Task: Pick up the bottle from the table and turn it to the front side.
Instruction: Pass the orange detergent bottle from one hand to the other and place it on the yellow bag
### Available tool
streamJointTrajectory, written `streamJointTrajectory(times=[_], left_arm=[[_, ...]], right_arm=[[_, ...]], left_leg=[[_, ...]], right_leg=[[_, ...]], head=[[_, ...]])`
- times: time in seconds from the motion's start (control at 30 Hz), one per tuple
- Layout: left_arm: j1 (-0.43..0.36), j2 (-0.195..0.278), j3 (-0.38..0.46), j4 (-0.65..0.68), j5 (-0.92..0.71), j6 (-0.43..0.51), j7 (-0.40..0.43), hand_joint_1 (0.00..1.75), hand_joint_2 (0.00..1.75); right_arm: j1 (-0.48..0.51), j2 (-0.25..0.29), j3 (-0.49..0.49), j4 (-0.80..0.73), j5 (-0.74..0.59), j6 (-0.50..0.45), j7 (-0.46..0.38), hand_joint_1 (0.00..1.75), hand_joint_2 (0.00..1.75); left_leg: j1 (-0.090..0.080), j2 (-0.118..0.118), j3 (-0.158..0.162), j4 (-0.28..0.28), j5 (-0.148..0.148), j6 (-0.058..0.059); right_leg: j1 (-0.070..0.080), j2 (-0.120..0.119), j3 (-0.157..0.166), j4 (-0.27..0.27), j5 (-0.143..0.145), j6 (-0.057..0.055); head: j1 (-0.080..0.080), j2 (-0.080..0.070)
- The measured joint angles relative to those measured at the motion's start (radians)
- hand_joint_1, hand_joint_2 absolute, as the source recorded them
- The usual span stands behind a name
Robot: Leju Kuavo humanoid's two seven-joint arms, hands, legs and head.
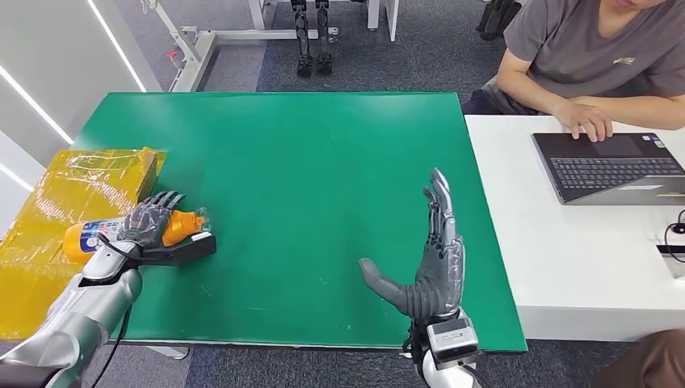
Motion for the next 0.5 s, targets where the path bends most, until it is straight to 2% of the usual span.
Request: streamJointTrajectory(times=[0.1,0.2,0.5], left_arm=[[0.023,0.003,0.019,-0.015,0.046,0.046,-0.023,0.00,1.75],[0.088,0.010,0.067,-0.078,0.168,0.115,-0.089,0.00,1.75],[0.301,0.027,0.207,-0.340,0.293,0.135,-0.140,0.00,1.75]], right_arm=[[0.001,0.000,-0.001,0.000,-0.008,0.017,0.003,0.00,1.75],[0.003,0.000,-0.004,-0.005,-0.043,0.064,0.018,0.00,1.75],[0.018,0.000,-0.022,-0.014,-0.054,0.095,0.032,0.00,1.75]], left_leg=[[0.000,0.001,0.000,0.000,0.000,0.000],[0.000,0.003,0.001,0.000,0.000,0.000],[0.000,0.003,0.001,0.000,-0.001,0.000]], right_leg=[[0.000,0.001,0.000,0.000,0.000,0.000],[0.000,0.003,0.000,0.000,0.000,0.000],[0.000,0.003,-0.001,0.000,-0.001,0.000]], head=[[0.000,0.000],[0.000,0.000],[0.000,0.000]])
